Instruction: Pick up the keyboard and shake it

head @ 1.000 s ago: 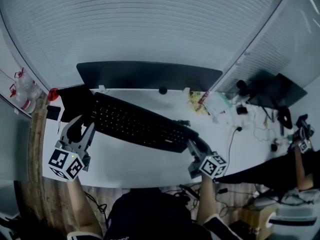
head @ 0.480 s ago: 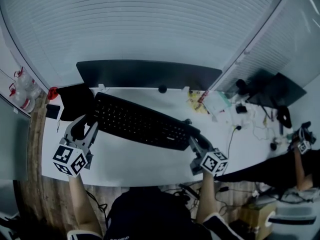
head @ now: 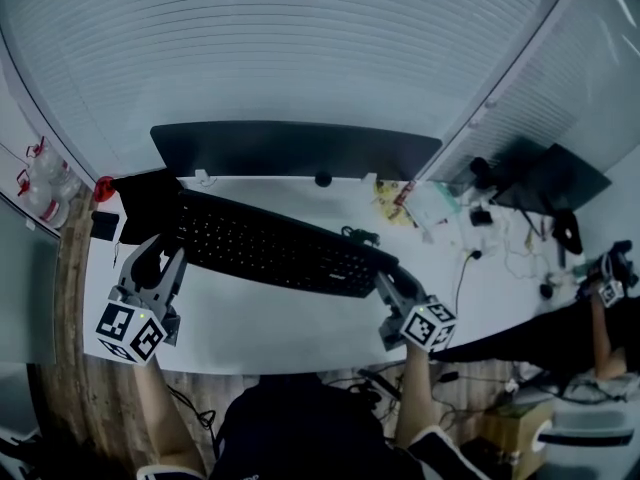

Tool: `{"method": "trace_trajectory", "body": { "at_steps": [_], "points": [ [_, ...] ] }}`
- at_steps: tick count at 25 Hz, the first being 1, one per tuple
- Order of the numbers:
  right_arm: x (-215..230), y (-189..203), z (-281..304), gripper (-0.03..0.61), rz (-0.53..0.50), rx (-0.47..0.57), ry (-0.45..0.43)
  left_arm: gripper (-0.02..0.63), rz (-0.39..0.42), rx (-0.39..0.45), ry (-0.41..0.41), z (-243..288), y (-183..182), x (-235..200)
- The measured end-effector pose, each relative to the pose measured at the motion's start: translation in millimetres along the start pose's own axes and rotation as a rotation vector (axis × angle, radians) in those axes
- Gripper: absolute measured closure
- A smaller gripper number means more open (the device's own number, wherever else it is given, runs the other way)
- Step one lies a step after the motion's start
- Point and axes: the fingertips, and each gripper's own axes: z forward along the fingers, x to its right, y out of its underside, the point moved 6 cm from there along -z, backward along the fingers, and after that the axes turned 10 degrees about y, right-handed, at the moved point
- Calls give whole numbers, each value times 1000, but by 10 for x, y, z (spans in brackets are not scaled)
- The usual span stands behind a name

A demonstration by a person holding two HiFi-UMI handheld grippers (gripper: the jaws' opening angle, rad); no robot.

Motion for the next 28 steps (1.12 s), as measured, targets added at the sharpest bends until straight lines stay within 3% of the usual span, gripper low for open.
{"method": "trace_trajectory", "body": {
  "at_steps": [13,28],
  "points": [
    [-131,72,28,399,20,-14,13,446,39,-8,-26,-21,-46,-91],
    [-340,-141,-6,399,23,80,-53,446,115,62,-27,-213,-525,43]
  ]
}}
